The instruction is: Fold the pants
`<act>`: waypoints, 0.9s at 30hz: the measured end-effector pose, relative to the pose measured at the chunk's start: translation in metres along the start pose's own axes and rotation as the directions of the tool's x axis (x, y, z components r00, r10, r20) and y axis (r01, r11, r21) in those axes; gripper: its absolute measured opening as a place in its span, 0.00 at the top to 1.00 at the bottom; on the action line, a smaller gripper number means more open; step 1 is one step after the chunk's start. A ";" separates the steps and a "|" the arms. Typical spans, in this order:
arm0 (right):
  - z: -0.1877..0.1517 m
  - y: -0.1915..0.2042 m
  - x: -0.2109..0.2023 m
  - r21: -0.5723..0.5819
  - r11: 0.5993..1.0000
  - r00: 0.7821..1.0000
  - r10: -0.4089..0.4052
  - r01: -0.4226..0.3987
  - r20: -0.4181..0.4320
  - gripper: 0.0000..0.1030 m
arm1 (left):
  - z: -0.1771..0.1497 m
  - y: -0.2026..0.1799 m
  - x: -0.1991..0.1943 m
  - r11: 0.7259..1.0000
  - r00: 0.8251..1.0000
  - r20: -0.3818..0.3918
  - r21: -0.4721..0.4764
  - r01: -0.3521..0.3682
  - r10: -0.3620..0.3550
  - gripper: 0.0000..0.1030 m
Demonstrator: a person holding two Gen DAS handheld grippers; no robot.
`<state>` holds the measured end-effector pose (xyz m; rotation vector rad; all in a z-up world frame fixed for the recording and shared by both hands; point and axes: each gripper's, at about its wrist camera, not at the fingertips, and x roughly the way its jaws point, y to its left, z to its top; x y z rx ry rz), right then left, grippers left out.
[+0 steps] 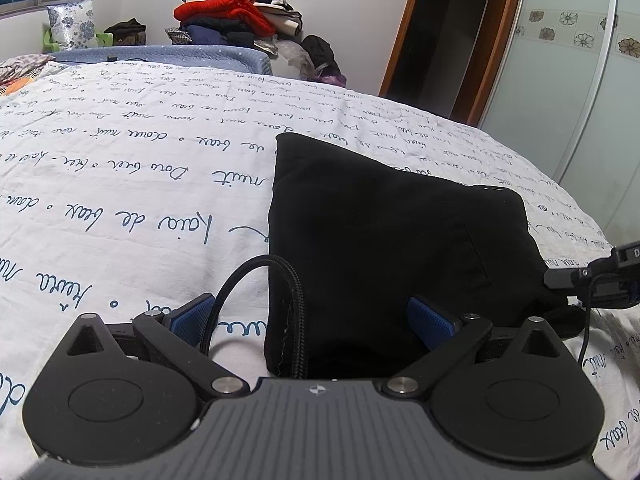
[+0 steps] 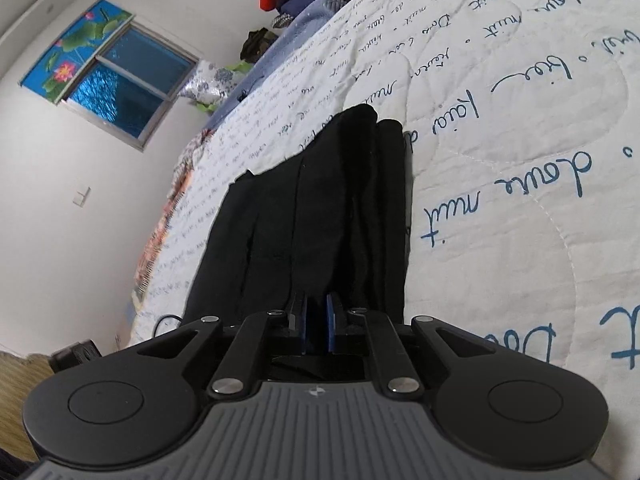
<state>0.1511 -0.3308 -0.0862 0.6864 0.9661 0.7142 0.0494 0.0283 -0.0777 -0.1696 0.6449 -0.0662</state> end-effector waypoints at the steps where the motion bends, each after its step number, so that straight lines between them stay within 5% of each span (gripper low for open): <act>1: 0.001 0.000 -0.002 0.004 1.000 1.000 0.011 -0.011 0.005 0.90 | 0.000 0.000 0.000 1.000 1.000 0.000 0.000 0.000 0.000 0.00; 14: 0.005 0.001 0.019 -0.017 0.997 0.996 0.072 -0.073 -0.044 0.93 | -0.001 0.000 0.001 1.000 1.000 0.001 0.000 0.001 -0.001 0.00; 22: 0.009 0.014 0.011 -0.207 0.978 0.996 -0.040 0.022 -0.084 0.98 | -0.001 0.000 0.001 1.000 1.000 0.002 -0.004 0.008 -0.008 0.00; 27: 0.009 -0.012 0.009 -0.096 0.993 0.995 0.064 -0.071 -0.074 0.97 | -0.001 0.001 0.000 1.000 1.000 0.008 -0.007 0.013 -0.013 0.00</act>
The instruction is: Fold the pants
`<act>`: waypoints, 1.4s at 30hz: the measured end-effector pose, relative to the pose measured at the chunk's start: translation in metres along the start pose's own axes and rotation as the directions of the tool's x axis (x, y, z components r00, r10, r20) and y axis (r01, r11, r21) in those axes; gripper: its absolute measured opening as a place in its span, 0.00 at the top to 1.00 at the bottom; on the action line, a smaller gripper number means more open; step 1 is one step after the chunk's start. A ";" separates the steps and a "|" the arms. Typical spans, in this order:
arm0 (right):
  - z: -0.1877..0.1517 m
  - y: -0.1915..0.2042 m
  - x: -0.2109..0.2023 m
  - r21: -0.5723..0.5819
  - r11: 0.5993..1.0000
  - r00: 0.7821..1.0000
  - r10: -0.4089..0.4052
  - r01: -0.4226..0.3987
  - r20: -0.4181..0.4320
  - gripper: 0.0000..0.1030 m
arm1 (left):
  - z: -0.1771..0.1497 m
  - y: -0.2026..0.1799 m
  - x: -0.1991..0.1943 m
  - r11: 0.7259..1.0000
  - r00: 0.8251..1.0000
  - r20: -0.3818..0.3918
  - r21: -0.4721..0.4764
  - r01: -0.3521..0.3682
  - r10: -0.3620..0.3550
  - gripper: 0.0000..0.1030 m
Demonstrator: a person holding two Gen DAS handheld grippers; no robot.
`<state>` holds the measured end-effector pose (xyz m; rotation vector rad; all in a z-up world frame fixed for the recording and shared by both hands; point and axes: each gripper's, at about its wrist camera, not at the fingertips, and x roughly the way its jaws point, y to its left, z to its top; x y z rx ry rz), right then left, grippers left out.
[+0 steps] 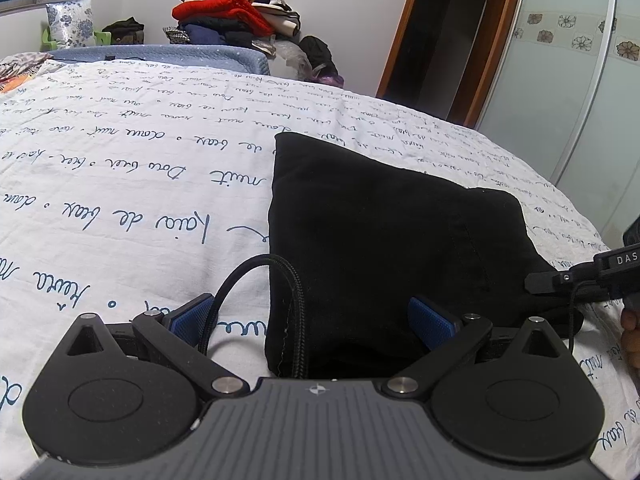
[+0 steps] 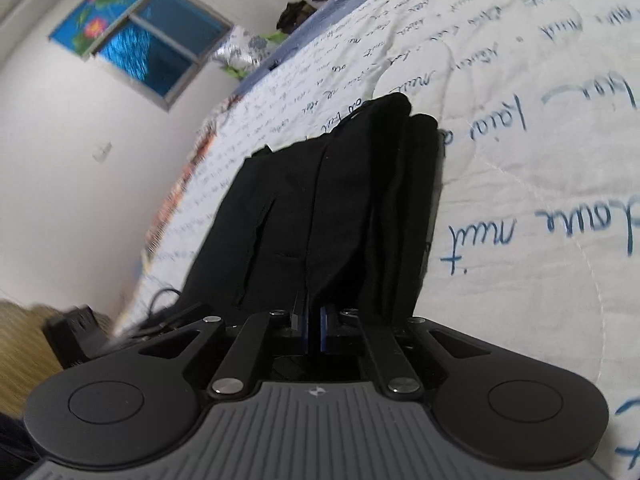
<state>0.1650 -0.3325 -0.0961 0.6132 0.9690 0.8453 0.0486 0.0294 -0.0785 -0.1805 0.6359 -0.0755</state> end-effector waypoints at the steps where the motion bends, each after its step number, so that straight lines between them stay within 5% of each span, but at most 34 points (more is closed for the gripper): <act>1: -0.003 -0.004 -0.004 0.040 0.999 1.000 0.024 -0.025 0.019 0.95 | 0.000 0.000 -0.003 1.000 1.000 0.008 0.001 -0.001 0.001 0.00; 5: -0.018 -0.003 -0.042 0.137 0.990 0.984 -0.009 -0.016 0.177 0.90 | 0.004 -0.003 -0.027 1.000 0.998 0.069 0.016 -0.012 0.011 0.02; 10: -0.011 0.025 -0.067 0.120 0.990 0.922 0.022 -0.074 0.387 0.87 | 0.027 -0.030 -0.032 0.991 0.986 0.117 0.074 0.110 -0.118 0.01; 11: -0.005 0.032 -0.059 0.111 0.989 0.923 0.050 -0.099 0.381 0.82 | 0.030 -0.037 -0.024 0.989 0.986 0.109 0.095 0.117 -0.127 0.01; 13: 0.008 0.043 -0.033 0.103 0.988 0.935 0.077 -0.119 0.345 0.41 | 0.034 -0.047 0.001 0.990 0.995 0.035 0.111 0.090 -0.094 0.01; 15: 0.016 0.050 -0.004 0.073 0.995 0.953 0.038 -0.063 0.300 0.24 | 0.032 -0.051 0.023 0.991 0.998 -0.041 0.122 0.052 -0.047 0.01; 17: 0.021 0.046 0.020 0.083 0.994 0.969 -0.094 0.077 0.229 0.27 | 0.023 -0.057 0.027 0.980 0.999 -0.021 0.196 0.037 -0.033 0.00; 24: 0.009 0.020 0.017 0.093 0.995 0.970 -0.053 0.032 0.239 0.45 | 0.018 -0.052 0.032 0.976 0.999 -0.018 0.211 0.051 -0.048 0.00; 29: -0.020 0.067 -0.013 0.029 0.995 0.944 -0.103 0.099 0.312 0.38 | 0.022 -0.057 0.019 0.978 1.000 -0.008 0.208 0.021 -0.020 0.00; 32: -0.046 0.077 -0.014 -0.011 0.988 0.942 -0.143 0.154 0.305 0.22 | 0.015 -0.059 0.023 0.973 1.000 0.009 0.230 0.005 -0.007 0.00; 37: -0.058 0.052 -0.014 0.067 0.995 0.935 -0.091 0.073 0.342 0.23 | 0.016 -0.060 0.027 0.973 1.000 0.012 0.231 -0.002 -0.001 0.00; 42: -0.065 0.081 -0.030 0.019 0.980 0.892 -0.190 0.201 0.411 0.22 | 0.016 -0.059 0.021 0.976 1.000 0.021 0.218 -0.027 0.023 0.00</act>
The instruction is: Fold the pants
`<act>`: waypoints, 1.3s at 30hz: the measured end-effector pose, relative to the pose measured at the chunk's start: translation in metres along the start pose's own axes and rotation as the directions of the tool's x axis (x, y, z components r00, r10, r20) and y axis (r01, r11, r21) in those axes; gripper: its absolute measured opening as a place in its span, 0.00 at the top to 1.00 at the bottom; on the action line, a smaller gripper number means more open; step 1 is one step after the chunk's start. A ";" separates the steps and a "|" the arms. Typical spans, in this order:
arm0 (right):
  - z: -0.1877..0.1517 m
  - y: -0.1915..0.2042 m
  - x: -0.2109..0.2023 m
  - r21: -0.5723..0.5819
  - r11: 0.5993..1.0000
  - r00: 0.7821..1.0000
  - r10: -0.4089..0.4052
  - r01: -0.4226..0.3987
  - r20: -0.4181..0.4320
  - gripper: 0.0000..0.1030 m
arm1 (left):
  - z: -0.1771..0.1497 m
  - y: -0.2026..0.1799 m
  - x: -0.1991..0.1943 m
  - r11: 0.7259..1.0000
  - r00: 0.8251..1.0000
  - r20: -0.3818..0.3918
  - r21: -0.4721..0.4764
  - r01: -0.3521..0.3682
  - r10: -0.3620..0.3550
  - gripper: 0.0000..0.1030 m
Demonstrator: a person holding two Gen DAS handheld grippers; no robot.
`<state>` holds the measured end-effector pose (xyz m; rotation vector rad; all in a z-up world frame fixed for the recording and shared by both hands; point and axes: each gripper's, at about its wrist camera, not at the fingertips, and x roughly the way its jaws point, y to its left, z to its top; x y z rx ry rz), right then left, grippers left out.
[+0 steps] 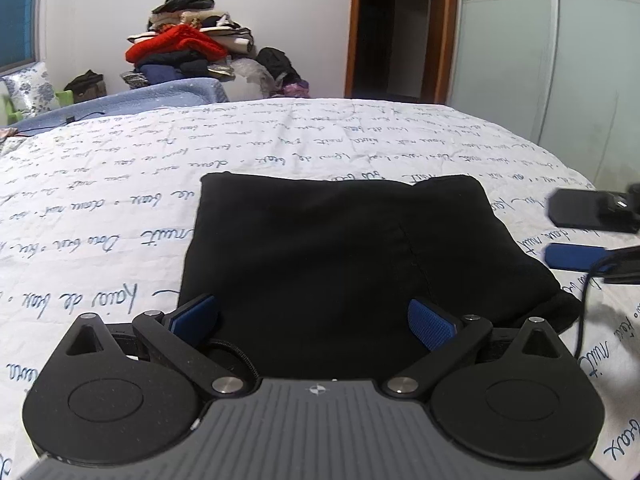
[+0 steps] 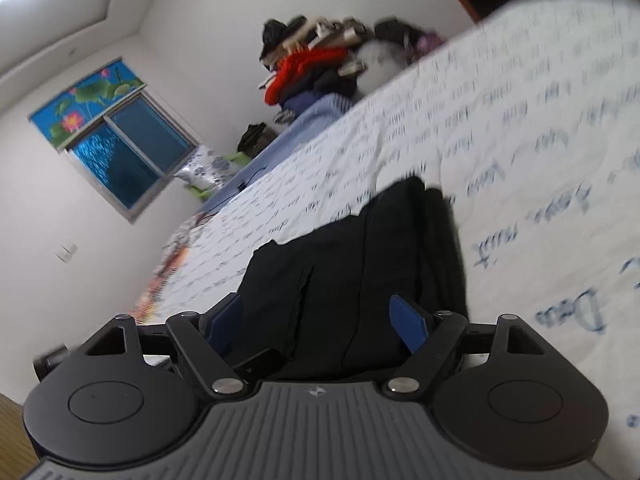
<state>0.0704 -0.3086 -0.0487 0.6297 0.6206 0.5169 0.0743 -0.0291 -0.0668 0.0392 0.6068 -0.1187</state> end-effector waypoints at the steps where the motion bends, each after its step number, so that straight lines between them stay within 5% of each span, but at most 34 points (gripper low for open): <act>1: -0.002 0.005 -0.003 -0.021 1.000 1.000 -0.012 0.012 0.008 0.21 | 0.000 -0.001 -0.002 1.000 1.000 0.002 0.000 -0.008 0.008 0.00; 9: -0.016 0.009 -0.006 -0.012 0.999 0.999 -0.041 0.041 0.005 0.20 | 0.000 0.003 -0.018 0.999 0.999 0.001 -0.025 -0.046 0.046 0.01; 16: -0.019 0.025 -0.015 -0.091 0.994 0.998 -0.061 0.063 0.027 0.19 | -0.009 0.023 -0.058 0.992 0.994 0.087 -0.116 -0.058 0.069 0.01; 22: -0.021 0.037 -0.003 -0.128 0.991 0.999 -0.038 0.039 0.004 0.19 | -0.020 0.017 -0.066 0.990 0.992 0.115 -0.124 0.060 -0.045 0.01; 27: -0.036 0.020 0.020 -0.111 0.990 0.990 -0.097 0.086 -0.103 0.07 | -0.033 -0.004 -0.046 0.999 0.999 -0.001 -0.016 0.048 -0.048 0.01; 30: -0.037 0.012 0.012 -0.062 0.997 0.995 -0.052 0.047 -0.080 0.07 | -0.034 -0.010 -0.040 0.999 0.999 -0.040 0.040 0.030 -0.029 0.01; 39: -0.024 0.050 -0.023 -0.257 0.959 0.993 -0.114 0.119 0.036 0.06 | -0.029 0.025 -0.100 0.998 0.994 0.104 -0.058 0.039 -0.033 0.03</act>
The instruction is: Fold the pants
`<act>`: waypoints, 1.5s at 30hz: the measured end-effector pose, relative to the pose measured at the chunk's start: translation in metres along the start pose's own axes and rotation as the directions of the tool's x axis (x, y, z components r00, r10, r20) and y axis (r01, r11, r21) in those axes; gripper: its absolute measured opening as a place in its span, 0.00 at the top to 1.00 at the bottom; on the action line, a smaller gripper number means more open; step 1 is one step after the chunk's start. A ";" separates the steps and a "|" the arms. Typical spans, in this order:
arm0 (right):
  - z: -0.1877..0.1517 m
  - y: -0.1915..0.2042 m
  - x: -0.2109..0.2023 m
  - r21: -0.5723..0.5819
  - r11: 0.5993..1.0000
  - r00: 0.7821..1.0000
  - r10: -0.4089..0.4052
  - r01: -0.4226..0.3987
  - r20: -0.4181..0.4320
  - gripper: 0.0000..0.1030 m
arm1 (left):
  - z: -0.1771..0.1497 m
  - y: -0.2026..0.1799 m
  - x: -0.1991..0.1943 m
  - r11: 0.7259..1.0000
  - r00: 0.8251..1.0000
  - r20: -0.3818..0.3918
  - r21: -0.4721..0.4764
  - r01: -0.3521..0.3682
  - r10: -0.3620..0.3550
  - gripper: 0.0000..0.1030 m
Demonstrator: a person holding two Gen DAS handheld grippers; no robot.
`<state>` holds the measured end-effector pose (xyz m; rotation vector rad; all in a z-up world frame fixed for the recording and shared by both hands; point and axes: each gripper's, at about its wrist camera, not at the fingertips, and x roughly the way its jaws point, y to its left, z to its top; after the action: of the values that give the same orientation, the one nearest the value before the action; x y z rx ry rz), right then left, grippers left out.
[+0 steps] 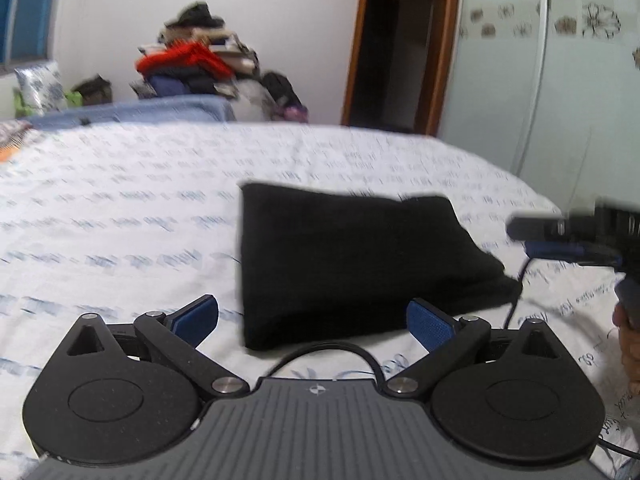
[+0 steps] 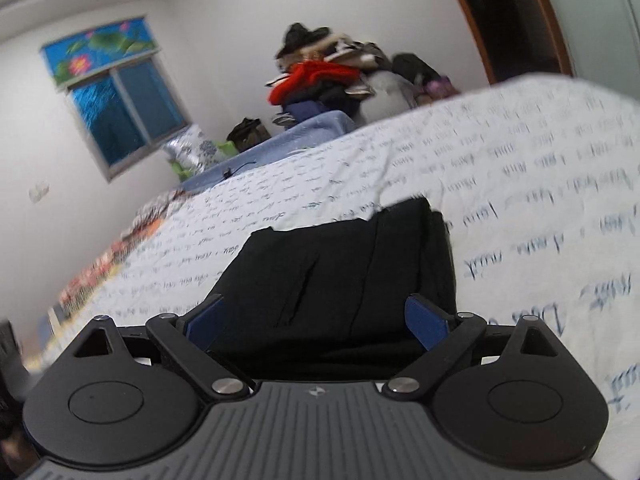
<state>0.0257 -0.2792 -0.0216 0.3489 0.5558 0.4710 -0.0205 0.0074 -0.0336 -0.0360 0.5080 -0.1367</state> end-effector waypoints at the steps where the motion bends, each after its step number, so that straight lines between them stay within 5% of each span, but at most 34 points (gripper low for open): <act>1: 0.000 0.006 -0.003 -0.050 0.999 1.000 -0.020 0.020 0.003 0.06 | 0.004 0.007 -0.011 1.000 1.000 0.026 -0.013 -0.005 0.006 0.03; 6: -0.004 0.010 -0.044 -0.247 0.963 0.994 -0.111 0.108 0.002 0.06 | 0.020 0.077 -0.062 0.972 0.990 0.140 -0.232 0.038 -0.006 0.01; 11: 0.004 -0.033 -0.078 -0.043 0.987 0.988 -0.155 0.156 0.016 0.06 | 0.032 0.135 -0.084 0.855 0.973 0.223 -0.514 0.067 0.058 0.01; 17: 0.004 -0.038 -0.081 -0.092 0.959 0.963 -0.263 0.267 0.050 0.06 | 0.060 0.136 -0.116 0.884 0.907 0.387 -0.465 0.040 0.163 0.01; 21: 0.003 -0.032 -0.081 -0.146 0.946 0.957 -0.280 0.288 0.073 0.06 | 0.068 0.131 -0.127 0.886 0.890 0.423 -0.460 0.048 0.172 0.01; 28: 0.001 -0.006 -0.117 -0.176 0.965 0.937 -0.127 0.192 0.326 0.00 | 0.053 0.116 -0.126 0.891 0.907 0.398 -0.449 0.062 0.138 0.01; 32: 0.011 -0.010 -0.128 -0.056 0.996 0.942 -0.050 0.072 0.331 0.00 | 0.048 0.110 -0.131 0.894 0.907 0.409 -0.438 0.096 0.103 0.01; 35: 0.020 -0.007 -0.145 -0.008 1.000 0.938 -0.007 0.011 0.347 0.00 | 0.049 0.103 -0.148 0.914 0.888 0.451 -0.391 0.107 0.089 0.01; 41: 0.027 0.027 -0.201 -0.141 0.990 0.918 0.049 0.008 0.394 0.00 | 0.045 0.094 -0.198 0.944 0.854 0.514 -0.313 0.099 0.081 0.01; 45: 0.017 0.051 -0.227 -0.228 0.974 0.925 0.074 0.014 0.372 0.00 | 0.036 0.080 -0.226 0.968 0.863 0.498 -0.247 0.042 0.090 0.01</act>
<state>-0.1514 -0.3564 0.1095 0.2206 0.1163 0.4771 -0.1883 0.1180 0.1013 -0.3065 -0.0078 -0.0327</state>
